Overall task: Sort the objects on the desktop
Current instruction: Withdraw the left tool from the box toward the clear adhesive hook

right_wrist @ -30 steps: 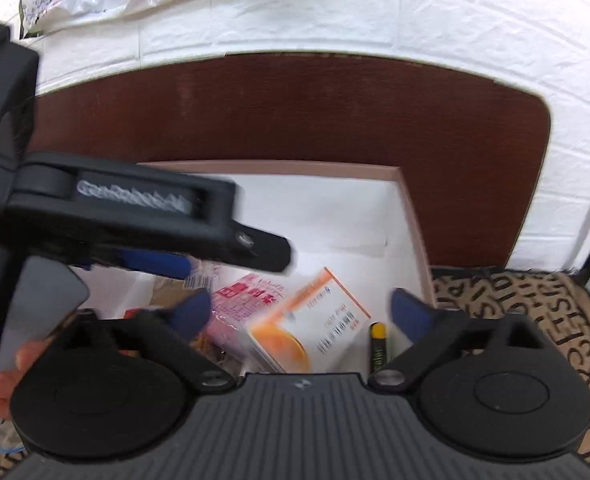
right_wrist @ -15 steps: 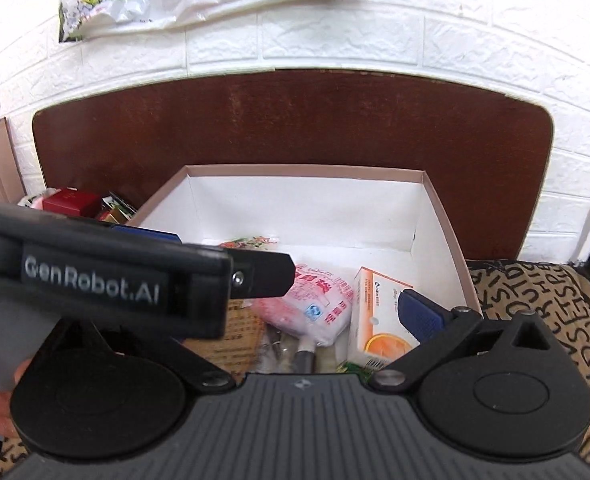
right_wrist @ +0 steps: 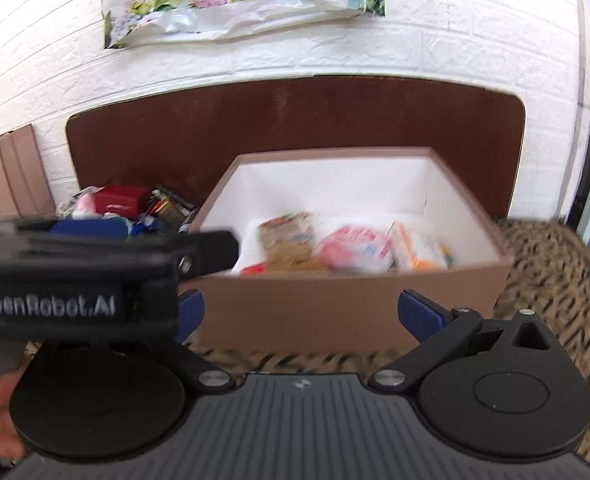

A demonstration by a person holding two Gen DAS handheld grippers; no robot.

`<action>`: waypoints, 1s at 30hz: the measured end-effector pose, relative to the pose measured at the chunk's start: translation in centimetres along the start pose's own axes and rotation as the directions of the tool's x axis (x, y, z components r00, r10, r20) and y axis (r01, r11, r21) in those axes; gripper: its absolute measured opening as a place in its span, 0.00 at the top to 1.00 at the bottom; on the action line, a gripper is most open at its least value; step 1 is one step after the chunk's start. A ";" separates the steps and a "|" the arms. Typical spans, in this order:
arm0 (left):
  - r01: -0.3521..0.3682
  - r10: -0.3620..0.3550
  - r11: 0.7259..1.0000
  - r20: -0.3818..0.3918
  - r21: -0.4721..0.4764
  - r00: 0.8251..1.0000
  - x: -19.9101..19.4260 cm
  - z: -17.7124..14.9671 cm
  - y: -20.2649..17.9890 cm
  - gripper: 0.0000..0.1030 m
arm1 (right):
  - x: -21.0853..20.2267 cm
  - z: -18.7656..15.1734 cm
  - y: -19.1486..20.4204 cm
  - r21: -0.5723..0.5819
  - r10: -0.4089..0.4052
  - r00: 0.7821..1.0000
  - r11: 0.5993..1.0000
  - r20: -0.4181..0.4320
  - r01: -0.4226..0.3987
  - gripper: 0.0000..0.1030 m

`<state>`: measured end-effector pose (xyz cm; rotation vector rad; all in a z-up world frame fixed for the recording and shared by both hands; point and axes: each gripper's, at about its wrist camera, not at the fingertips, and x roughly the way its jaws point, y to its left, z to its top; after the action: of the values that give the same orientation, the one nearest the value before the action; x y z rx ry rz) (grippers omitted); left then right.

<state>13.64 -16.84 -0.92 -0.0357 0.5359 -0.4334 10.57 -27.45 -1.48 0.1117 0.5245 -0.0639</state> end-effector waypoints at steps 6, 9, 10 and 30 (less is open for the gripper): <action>-0.088 0.085 0.993 -0.033 -0.074 0.996 -4.3 -3.9 3.3 0.00 | -2.0 -3.5 4.2 0.013 0.033 0.999 0.999 -0.013 -0.032 0.00; -0.105 0.101 0.992 -0.058 -0.076 0.993 -5.5 -5.1 4.3 0.00 | -2.7 -5.2 6.3 0.008 0.056 0.998 0.998 -0.027 -0.056 0.00; -0.110 0.105 0.991 -0.066 -0.078 0.992 -5.9 -5.5 4.7 0.00 | -2.8 -5.7 6.8 0.010 0.064 0.997 0.998 -0.030 -0.064 0.00; -0.171 0.155 0.975 -0.117 -0.143 0.981 -8.4 -10.8 12.3 0.00 | -1.0 -9.6 13.9 -0.030 0.130 0.984 0.990 -0.124 -0.135 0.00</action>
<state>6.56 -1.39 -7.92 -0.1155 0.6696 -0.2337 6.22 -12.47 -8.01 0.1130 0.6388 0.0834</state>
